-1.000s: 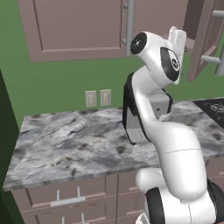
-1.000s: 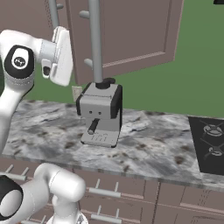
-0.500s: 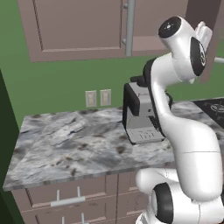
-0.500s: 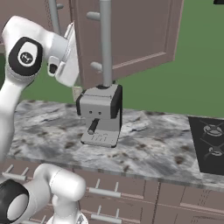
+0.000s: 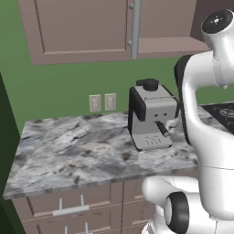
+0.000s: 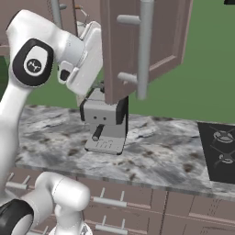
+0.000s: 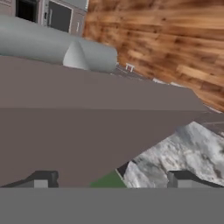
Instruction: Open the cabinet, pick the kettle from the cabinet, and place it in the sink.
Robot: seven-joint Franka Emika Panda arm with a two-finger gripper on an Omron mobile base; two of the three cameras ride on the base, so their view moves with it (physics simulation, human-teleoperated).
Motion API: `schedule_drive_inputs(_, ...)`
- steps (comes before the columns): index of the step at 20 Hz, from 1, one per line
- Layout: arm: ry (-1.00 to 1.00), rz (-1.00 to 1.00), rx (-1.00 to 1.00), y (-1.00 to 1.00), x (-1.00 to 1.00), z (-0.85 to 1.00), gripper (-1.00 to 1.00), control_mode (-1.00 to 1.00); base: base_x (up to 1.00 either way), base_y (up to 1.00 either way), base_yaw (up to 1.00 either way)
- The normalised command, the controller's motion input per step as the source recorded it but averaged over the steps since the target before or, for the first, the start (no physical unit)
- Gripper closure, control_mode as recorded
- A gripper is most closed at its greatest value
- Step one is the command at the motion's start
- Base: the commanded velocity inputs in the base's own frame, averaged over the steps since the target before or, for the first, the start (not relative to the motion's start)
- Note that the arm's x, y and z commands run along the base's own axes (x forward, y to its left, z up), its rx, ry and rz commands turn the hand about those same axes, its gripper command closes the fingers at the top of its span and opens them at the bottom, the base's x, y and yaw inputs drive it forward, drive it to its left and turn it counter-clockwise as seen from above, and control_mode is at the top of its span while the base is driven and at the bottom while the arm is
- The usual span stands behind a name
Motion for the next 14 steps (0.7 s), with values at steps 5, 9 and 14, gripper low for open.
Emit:
schedule_drive_inputs(5,-0.02,-0.01,0.0,-0.59,-0.41,0.07,-1.0,-1.0,0.0,0.0,0.0)
schedule_drive_inputs(9,-0.05,-0.01,0.0,-0.58,-0.41,0.08,-1.0,-1.0,0.0,0.0,0.0)
schedule_drive_inputs(14,0.0,-0.01,-0.03,-0.54,-0.25,0.04,-1.0,-1.0,0.0,0.0,0.0)
